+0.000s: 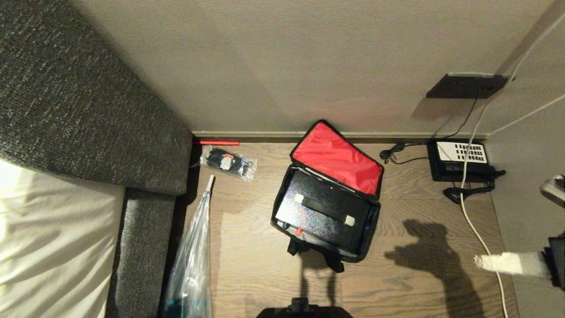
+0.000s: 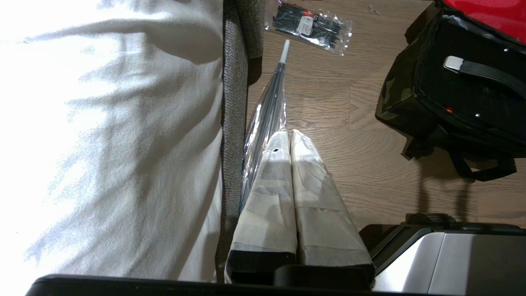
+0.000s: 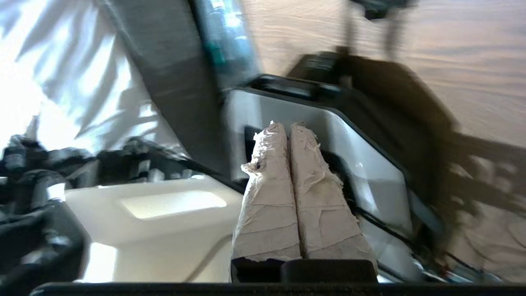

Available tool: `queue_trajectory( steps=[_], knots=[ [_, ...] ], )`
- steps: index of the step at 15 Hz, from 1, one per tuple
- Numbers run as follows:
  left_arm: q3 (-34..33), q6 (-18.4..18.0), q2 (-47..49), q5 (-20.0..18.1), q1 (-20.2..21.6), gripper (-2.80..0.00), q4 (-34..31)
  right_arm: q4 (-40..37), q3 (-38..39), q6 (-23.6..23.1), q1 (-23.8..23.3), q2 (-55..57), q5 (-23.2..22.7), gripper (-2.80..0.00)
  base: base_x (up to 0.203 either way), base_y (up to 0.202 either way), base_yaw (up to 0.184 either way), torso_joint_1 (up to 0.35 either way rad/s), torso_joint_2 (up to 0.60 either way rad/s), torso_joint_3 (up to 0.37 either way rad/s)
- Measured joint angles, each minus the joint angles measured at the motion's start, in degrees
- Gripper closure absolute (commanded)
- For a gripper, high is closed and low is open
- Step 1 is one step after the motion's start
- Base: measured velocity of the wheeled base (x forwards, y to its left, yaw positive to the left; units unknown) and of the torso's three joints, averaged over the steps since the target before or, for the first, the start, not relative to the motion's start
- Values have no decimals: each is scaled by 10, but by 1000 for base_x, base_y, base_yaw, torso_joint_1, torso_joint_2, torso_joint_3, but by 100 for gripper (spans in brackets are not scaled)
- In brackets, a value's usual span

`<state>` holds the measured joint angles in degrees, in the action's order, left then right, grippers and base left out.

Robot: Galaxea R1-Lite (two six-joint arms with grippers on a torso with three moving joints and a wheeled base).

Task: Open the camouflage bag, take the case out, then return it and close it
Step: Close the top of the storage box

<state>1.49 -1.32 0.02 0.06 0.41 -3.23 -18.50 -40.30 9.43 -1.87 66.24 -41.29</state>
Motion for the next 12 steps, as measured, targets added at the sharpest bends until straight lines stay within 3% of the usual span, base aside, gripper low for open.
queue_trajectory(
  steps=[3,5,7,12],
  knots=[
    [0,0,0,0,0,0,0,65,-34,0,-1,102,-10,0,0,0,0,0,0,0],
    [0,0,0,0,0,0,0,97,-66,36,-1,157,-11,0,0,0,0,0,0,0],
    [0,0,0,0,0,0,0,81,-108,70,-4,194,-20,0,0,0,0,0,0,0],
    [0,-1,0,0,0,0,-1,74,-102,73,-6,206,-62,0,0,0,0,0,0,0]
  ],
)
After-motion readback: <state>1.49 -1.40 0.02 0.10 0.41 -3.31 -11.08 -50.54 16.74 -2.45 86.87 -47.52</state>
